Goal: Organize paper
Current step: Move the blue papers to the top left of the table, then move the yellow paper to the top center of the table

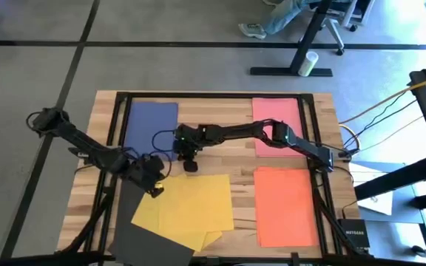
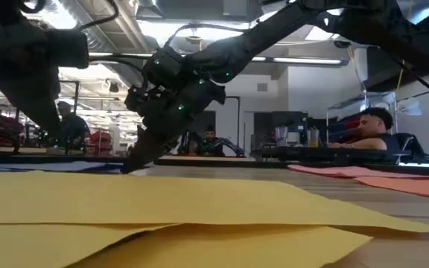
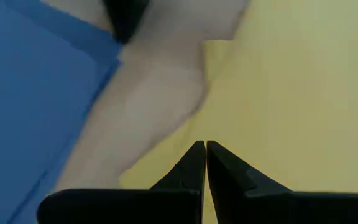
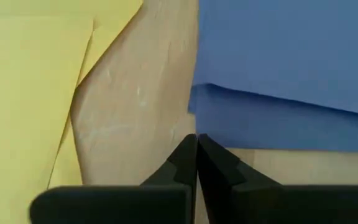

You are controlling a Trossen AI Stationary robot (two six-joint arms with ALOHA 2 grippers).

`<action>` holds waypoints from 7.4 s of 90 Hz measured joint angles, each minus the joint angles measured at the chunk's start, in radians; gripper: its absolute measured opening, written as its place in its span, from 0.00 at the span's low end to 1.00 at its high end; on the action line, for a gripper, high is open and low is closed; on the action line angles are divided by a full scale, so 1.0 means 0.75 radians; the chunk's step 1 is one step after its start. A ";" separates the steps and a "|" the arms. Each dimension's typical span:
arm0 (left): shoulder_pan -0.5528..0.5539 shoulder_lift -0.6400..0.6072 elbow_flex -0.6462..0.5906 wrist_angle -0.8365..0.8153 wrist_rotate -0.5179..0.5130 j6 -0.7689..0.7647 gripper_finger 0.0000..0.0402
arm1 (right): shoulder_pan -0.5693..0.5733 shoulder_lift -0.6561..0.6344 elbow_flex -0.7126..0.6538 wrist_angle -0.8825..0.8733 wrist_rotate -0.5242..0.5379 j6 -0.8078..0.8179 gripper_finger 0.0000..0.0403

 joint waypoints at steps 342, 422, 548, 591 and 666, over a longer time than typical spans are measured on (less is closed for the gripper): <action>0.341 0.027 -0.233 0.288 -0.089 0.128 0.00 | 0.007 0.057 0.004 0.027 -0.102 -0.028 0.00; 0.425 -0.076 -0.107 0.367 -0.086 0.414 0.00 | 0.059 -0.249 -0.004 -0.444 0.058 -0.248 0.00; 0.355 -0.165 -0.064 0.588 0.263 0.545 0.00 | 0.231 -0.815 -1.141 -0.064 0.572 0.378 0.00; 0.355 -0.165 -0.064 0.569 0.264 0.546 0.00 | 0.148 -1.024 -1.087 -0.202 0.333 0.308 0.00; 0.354 -0.029 -0.064 0.546 0.337 0.517 0.00 | 0.169 -1.032 -1.493 0.029 0.093 0.580 0.00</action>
